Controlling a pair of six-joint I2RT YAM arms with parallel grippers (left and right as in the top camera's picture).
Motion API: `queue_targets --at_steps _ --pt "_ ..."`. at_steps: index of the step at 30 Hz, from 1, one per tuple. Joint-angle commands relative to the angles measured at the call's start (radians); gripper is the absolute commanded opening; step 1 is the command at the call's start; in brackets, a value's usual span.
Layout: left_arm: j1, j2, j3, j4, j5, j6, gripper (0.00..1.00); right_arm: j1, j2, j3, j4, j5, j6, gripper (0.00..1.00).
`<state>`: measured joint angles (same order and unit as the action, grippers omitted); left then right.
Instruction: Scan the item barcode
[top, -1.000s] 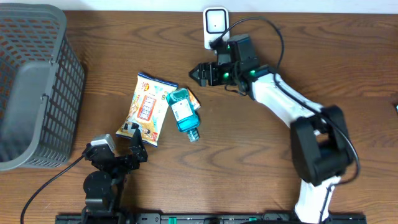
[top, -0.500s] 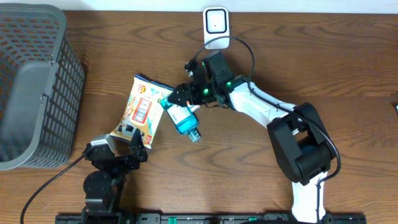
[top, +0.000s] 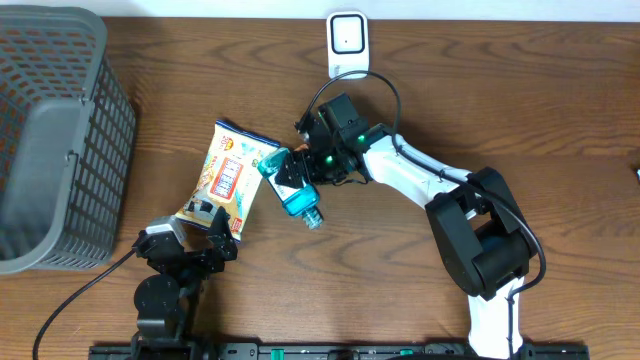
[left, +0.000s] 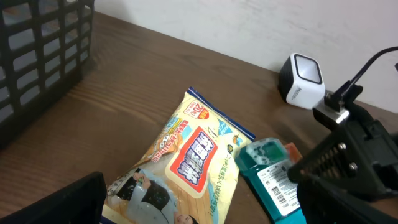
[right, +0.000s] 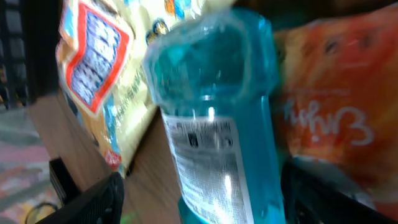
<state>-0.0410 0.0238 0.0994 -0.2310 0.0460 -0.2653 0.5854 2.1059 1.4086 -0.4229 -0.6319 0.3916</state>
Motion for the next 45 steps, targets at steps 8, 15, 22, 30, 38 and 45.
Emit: queue_targets --at_steps 8,15,22,30,38,45 --pt "0.003 0.000 -0.026 -0.006 -0.012 0.005 0.98 0.034 0.132 -0.002 0.025 -0.041 -0.067 0.69" --pt "0.003 0.000 -0.026 -0.006 -0.012 0.005 0.98 0.062 0.262 -0.002 0.039 -0.077 -0.037 0.51" --pt "0.003 0.000 -0.026 -0.006 -0.012 0.005 0.98 0.075 0.275 -0.001 0.050 -0.047 -0.026 0.01" --pt "0.003 0.000 -0.026 -0.006 -0.012 0.005 0.98 0.018 0.220 0.001 0.009 0.021 0.041 0.01" --pt "0.003 0.000 -0.026 -0.006 -0.012 0.005 0.98 0.028 -0.034 0.002 -0.020 0.113 0.014 0.51" --pt "0.003 0.000 -0.026 -0.006 -0.012 0.005 0.98 0.047 -0.090 0.002 0.170 0.175 0.147 0.24"
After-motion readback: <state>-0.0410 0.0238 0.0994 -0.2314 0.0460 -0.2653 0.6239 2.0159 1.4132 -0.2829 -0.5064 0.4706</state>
